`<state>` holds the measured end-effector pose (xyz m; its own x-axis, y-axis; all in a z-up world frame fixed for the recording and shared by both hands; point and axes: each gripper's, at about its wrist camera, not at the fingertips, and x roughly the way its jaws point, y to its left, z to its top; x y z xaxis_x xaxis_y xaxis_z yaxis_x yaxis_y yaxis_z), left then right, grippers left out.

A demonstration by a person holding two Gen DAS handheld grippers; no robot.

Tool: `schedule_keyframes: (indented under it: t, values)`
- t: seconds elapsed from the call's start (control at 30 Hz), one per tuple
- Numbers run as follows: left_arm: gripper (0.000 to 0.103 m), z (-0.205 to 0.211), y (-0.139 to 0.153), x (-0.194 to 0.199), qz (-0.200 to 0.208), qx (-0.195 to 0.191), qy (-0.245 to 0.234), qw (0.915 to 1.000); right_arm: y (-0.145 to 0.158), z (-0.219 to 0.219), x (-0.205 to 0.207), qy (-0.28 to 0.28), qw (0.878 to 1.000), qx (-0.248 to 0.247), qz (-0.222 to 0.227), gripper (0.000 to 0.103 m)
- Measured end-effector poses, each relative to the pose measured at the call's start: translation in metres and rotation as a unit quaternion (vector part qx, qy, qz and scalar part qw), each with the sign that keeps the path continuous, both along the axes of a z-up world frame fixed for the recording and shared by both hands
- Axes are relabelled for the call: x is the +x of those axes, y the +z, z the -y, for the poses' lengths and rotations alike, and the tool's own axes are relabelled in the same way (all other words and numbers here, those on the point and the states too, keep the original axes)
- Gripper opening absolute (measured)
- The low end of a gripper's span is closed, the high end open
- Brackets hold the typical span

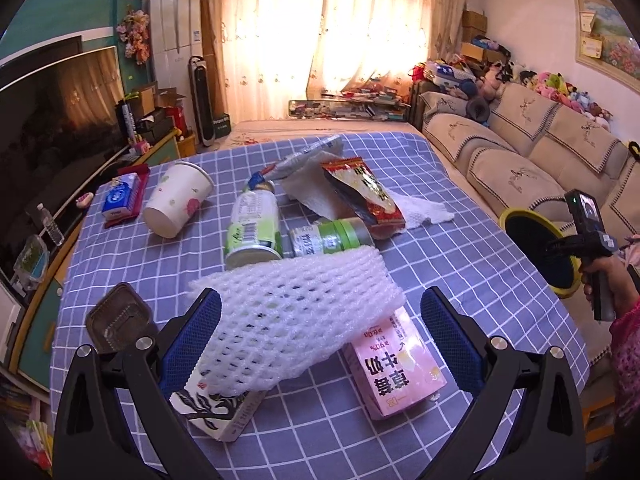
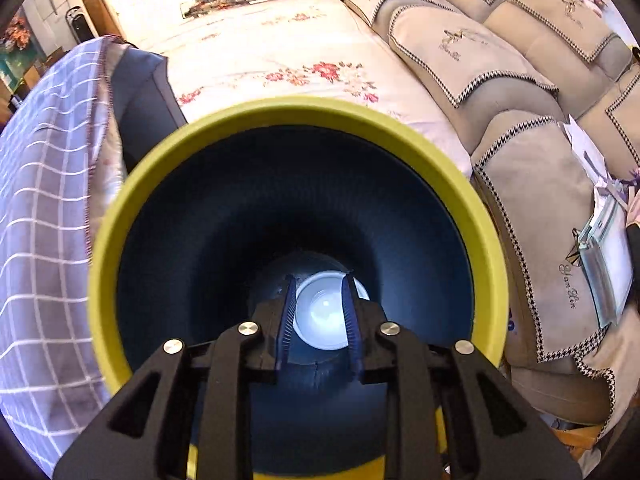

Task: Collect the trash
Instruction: 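Carry the white bowl to the yellow bin and release it with the right gripper, then grasp the white foam fruit net with the left gripper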

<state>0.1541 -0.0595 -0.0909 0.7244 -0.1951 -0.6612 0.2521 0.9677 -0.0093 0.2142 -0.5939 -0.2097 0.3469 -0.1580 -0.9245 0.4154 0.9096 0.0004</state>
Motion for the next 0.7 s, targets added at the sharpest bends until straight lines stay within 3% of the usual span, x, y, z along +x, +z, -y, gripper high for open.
schedule_keyframes:
  t: [0.3,0.57,0.63,0.7]
  values:
    - [0.097,0.008,-0.022,0.016,-0.023,0.038,-0.05,0.9978,0.025,-0.024,-0.001,0.034,0.999,-0.007,0.028,0.028]
    - [0.059,0.009,-0.03,0.028,-0.043,0.039,-0.082,0.9949,0.033,-0.041,0.003,0.051,0.998,-0.005,0.037,0.028]
    - [0.033,0.011,-0.028,0.027,-0.039,0.034,-0.094,0.9942,0.036,-0.044,0.001,0.055,0.998,-0.004,0.042,0.028]
    - [0.02,0.011,-0.024,0.027,-0.034,0.032,-0.097,0.9942,0.042,-0.048,-0.002,0.061,0.997,-0.002,0.05,0.028]
